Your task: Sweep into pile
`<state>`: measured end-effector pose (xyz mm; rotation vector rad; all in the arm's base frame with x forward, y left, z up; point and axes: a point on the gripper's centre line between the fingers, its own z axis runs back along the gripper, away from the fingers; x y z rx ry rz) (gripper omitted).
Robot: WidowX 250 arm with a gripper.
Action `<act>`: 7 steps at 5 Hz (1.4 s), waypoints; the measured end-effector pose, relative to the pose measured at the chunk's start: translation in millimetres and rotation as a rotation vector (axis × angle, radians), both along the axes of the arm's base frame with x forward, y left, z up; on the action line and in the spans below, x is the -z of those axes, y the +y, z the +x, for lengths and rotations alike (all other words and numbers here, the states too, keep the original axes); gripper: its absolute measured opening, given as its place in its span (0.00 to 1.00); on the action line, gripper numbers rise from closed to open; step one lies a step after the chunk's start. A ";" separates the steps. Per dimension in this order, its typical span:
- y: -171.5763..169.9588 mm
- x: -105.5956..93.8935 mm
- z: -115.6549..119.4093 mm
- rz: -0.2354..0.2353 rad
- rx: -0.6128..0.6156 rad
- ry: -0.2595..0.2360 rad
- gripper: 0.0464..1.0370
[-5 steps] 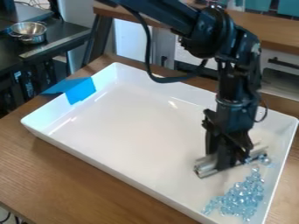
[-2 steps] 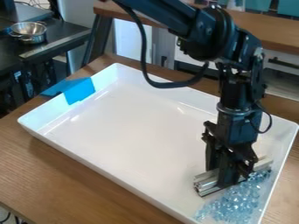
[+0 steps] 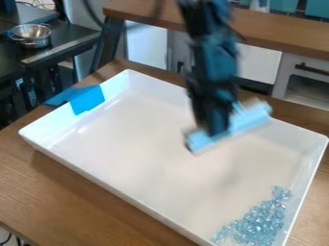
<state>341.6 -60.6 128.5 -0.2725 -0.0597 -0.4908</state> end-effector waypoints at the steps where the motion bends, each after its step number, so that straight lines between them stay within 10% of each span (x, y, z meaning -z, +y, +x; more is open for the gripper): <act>1: 44.0 -17.0 -4.1 -0.001 -0.066 -0.021 0.32; 3: 132.3 1.5 -10.4 0.097 -0.242 -0.060 0.32; 6: 173.6 68.3 -6.6 0.271 -0.398 -0.053 0.39; 7: 175.1 60.5 -6.2 0.271 -0.427 -0.027 0.73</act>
